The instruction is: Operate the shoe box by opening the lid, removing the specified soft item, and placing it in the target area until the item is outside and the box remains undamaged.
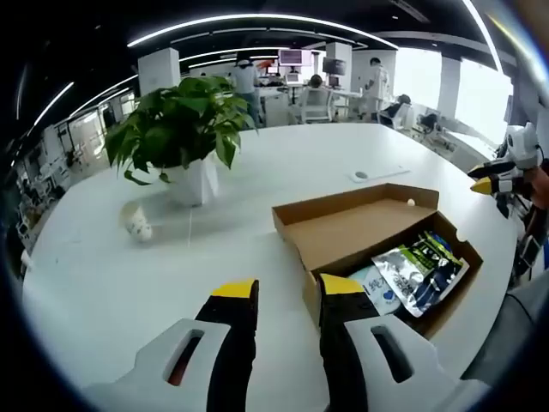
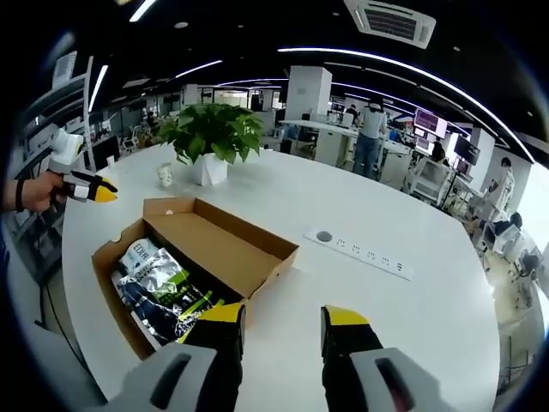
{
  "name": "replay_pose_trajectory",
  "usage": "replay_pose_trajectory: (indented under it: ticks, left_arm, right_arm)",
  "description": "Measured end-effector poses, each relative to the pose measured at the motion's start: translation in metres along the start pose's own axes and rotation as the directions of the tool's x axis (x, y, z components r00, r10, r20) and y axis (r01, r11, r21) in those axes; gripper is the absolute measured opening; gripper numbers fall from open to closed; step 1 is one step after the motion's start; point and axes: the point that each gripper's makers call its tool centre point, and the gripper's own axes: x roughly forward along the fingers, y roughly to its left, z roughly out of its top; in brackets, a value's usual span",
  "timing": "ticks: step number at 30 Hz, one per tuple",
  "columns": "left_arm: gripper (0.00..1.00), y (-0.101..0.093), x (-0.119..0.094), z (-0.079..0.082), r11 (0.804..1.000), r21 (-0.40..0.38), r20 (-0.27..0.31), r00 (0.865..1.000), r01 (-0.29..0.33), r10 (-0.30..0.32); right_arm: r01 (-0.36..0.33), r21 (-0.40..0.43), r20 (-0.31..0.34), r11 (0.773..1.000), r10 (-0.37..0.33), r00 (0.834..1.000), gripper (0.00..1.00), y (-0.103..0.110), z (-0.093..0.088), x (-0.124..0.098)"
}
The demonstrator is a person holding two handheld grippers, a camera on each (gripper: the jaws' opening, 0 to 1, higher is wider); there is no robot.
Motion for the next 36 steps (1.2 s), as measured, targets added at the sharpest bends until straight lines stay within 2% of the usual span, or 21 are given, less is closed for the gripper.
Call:
replay_pose_trajectory:
  ticks: [12, 18, 27, 32, 36]
  left_arm:
    - [0.27, -0.010, -0.018, -0.011, 1.000, -0.012, 0.011, 1.000, 0.016, -0.016]
    - [0.28, -0.019, -0.026, -0.012, 0.998, -0.026, 0.031, 0.998, 0.052, -0.052]
    - [0.31, -0.036, -0.035, -0.030, 0.996, -0.035, 0.040, 0.996, 0.078, -0.077]
    - [0.33, -0.051, -0.038, -0.047, 0.994, -0.034, 0.027, 0.994, 0.103, -0.102]
    - [0.33, -0.056, -0.038, -0.050, 0.991, -0.058, 0.033, 0.992, 0.125, -0.123]
  right_arm:
    - [-0.035, 0.021, 0.011, 0.999, 0.035, 0.999, 0.40, 0.016, -0.030, -0.022]
    - [-0.087, 0.021, 0.025, 0.996, 0.087, 0.996, 0.43, 0.036, -0.043, -0.031]
    - [-0.116, 0.037, 0.028, 0.993, 0.115, 0.993, 0.43, 0.054, -0.058, -0.037]
    - [-0.120, 0.044, 0.027, 0.992, 0.119, 0.993, 0.43, 0.060, -0.063, -0.038]
    - [-0.127, 0.050, 0.027, 0.991, 0.126, 0.992, 0.43, 0.065, -0.065, -0.038]
